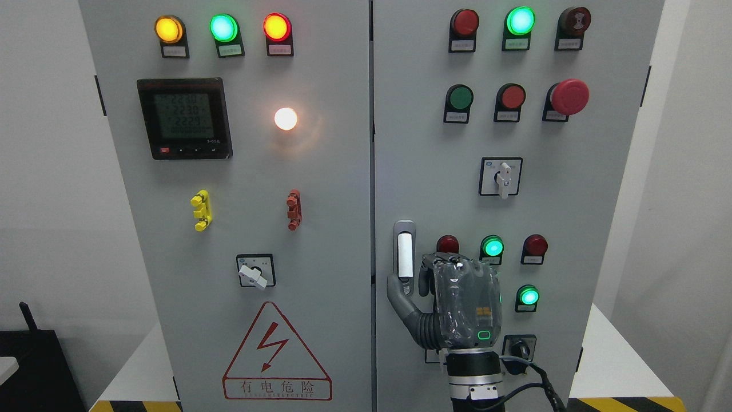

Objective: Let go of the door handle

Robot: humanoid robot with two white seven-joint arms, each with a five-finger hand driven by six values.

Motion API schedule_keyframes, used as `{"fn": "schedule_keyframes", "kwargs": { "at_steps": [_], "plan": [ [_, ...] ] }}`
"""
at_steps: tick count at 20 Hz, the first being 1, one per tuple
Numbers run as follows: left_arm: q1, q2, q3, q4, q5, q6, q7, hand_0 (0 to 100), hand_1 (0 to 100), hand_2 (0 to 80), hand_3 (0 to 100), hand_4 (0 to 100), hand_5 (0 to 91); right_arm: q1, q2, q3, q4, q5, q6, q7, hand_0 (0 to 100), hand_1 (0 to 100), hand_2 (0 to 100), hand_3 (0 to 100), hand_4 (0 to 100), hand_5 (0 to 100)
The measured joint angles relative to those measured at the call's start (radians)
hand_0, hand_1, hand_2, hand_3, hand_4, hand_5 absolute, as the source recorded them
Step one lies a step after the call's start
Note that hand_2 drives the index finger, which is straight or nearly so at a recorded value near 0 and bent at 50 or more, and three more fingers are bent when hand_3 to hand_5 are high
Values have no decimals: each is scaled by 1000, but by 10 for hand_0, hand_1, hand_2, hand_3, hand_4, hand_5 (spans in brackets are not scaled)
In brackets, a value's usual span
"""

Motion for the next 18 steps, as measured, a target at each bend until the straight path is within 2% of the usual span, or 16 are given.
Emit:
{"fn": "schedule_keyframes", "kwargs": {
  "at_steps": [18],
  "plan": [
    [0, 0, 0, 0, 0, 0, 0, 120, 389, 0, 0, 0, 0, 2, 2, -20, -2, -9, 0, -3, 426, 587, 920, 1000, 1000, 998]
  ]
}}
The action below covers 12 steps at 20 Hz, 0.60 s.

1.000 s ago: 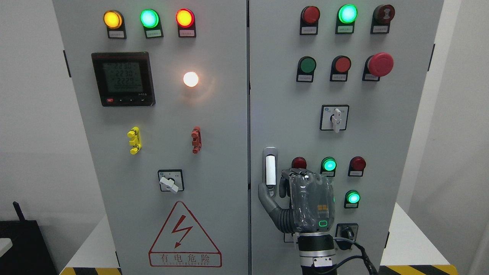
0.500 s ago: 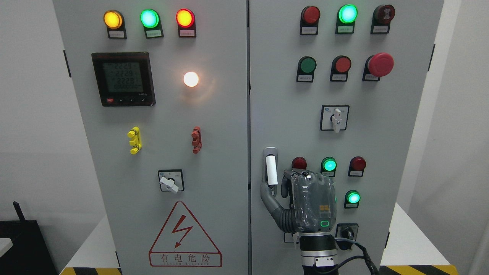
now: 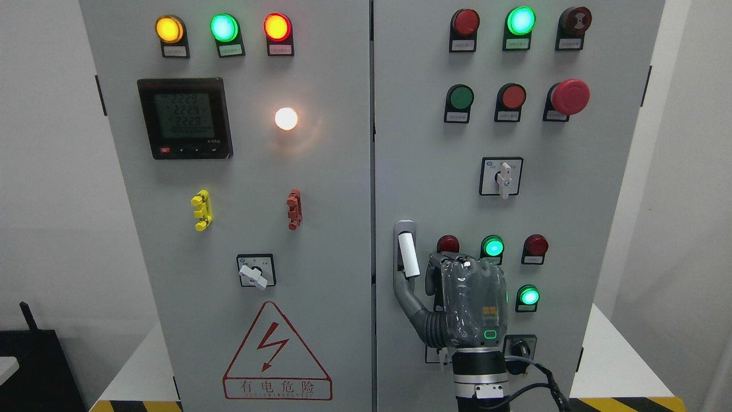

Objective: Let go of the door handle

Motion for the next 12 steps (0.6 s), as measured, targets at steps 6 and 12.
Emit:
{"fn": "schedule_keyframes", "kwargs": {
  "at_steps": [6, 12],
  "plan": [
    [0, 0, 0, 0, 0, 0, 0, 120, 389, 0, 0, 0, 0, 3, 1, -6, -2, -3, 0, -8, 427, 584, 921, 1000, 1000, 998],
    [0, 0, 0, 0, 0, 0, 0, 120, 389, 0, 0, 0, 0, 6, 2, -13, -3, -7, 0, -11, 424, 585, 925, 1000, 1000, 999]
  ]
}}
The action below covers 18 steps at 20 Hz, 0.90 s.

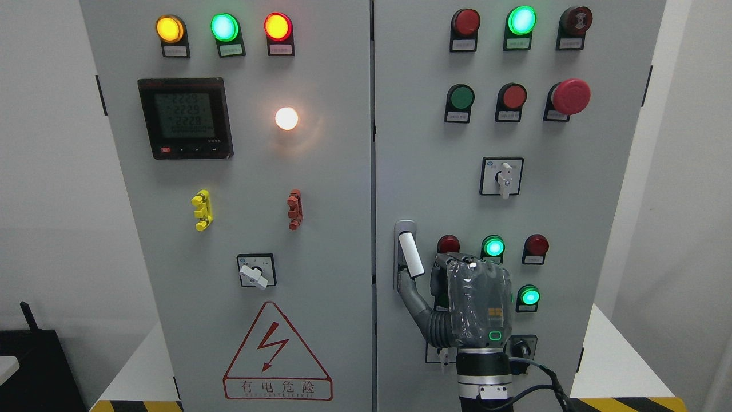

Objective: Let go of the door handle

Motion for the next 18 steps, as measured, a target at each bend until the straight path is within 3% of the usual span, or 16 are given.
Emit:
{"fn": "schedule_keyframes", "kwargs": {
  "at_steps": [18],
  "plan": [
    [0, 0, 0, 0, 0, 0, 0, 120, 389, 0, 0, 0, 0, 5, 1, -15, -7, -3, -2, -2, 410, 585, 926, 1000, 1000, 1000]
  ]
}}
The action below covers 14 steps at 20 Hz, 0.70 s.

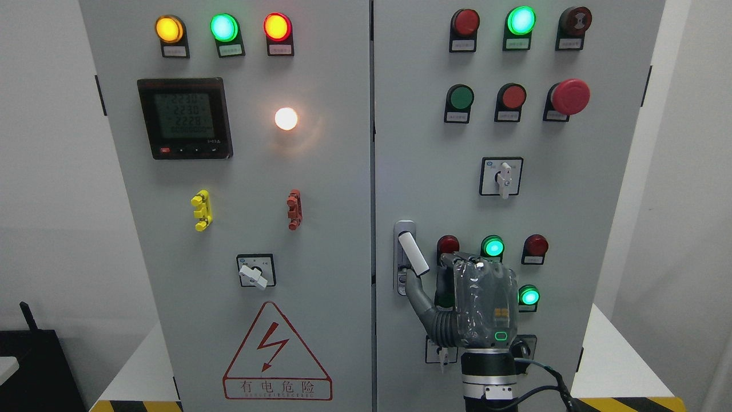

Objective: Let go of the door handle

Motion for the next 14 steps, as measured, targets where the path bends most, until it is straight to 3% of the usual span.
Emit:
{"fn": "schedule_keyframes", "kwargs": {
  "at_steps": [14],
  "plan": [
    [0, 0, 0, 0, 0, 0, 0, 120, 389, 0, 0, 0, 0, 0, 2, -11, -11, 0, 0, -1, 396, 595, 926, 1000, 1000, 1000]
  ]
}}
